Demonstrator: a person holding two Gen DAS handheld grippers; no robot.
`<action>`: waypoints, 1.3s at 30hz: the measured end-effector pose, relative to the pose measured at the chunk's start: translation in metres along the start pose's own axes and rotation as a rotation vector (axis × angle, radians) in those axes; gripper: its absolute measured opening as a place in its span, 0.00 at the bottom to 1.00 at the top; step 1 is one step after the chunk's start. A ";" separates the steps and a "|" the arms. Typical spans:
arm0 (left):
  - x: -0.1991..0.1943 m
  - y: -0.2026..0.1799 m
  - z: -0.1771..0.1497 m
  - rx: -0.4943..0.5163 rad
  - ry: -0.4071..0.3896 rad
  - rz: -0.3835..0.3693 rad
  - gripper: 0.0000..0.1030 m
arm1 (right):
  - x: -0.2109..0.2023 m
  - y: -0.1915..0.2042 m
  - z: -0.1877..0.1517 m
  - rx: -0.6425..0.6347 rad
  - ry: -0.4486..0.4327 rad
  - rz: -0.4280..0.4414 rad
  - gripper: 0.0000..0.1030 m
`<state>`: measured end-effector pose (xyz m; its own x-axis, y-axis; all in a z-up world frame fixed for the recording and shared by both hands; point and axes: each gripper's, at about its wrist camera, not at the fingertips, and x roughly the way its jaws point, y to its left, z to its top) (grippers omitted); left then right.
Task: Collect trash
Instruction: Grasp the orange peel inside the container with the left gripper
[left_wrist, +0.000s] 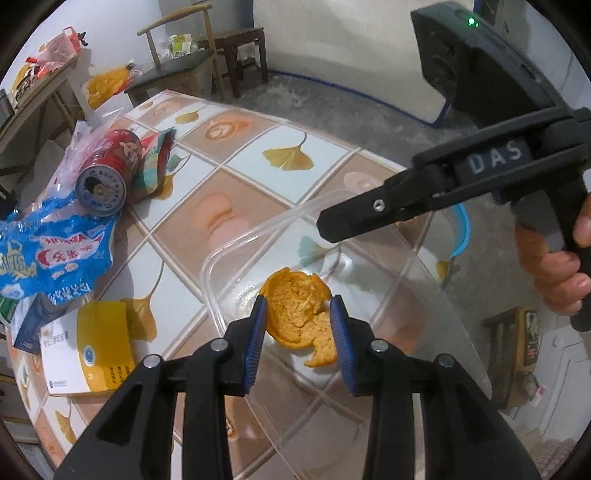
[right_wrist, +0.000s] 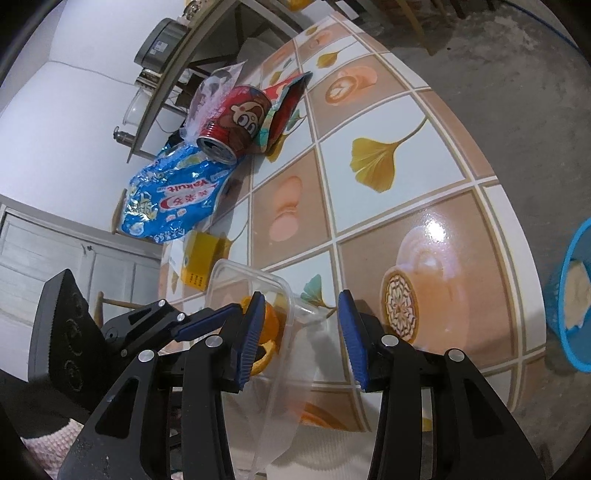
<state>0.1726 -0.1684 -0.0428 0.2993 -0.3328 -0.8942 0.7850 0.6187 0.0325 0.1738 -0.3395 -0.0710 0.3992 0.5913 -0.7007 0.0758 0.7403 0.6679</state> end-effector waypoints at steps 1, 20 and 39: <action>0.002 -0.001 0.001 0.002 0.007 0.007 0.34 | 0.000 0.000 0.000 0.000 -0.002 0.004 0.40; -0.013 -0.032 -0.003 0.156 0.007 0.003 0.48 | -0.007 -0.011 -0.004 0.023 -0.025 0.052 0.40; 0.012 -0.004 0.005 0.032 0.115 0.017 0.14 | -0.010 -0.010 -0.010 0.021 -0.033 0.058 0.40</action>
<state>0.1760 -0.1780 -0.0520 0.2501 -0.2374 -0.9387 0.7976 0.6002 0.0607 0.1605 -0.3494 -0.0734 0.4335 0.6217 -0.6523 0.0711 0.6980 0.7125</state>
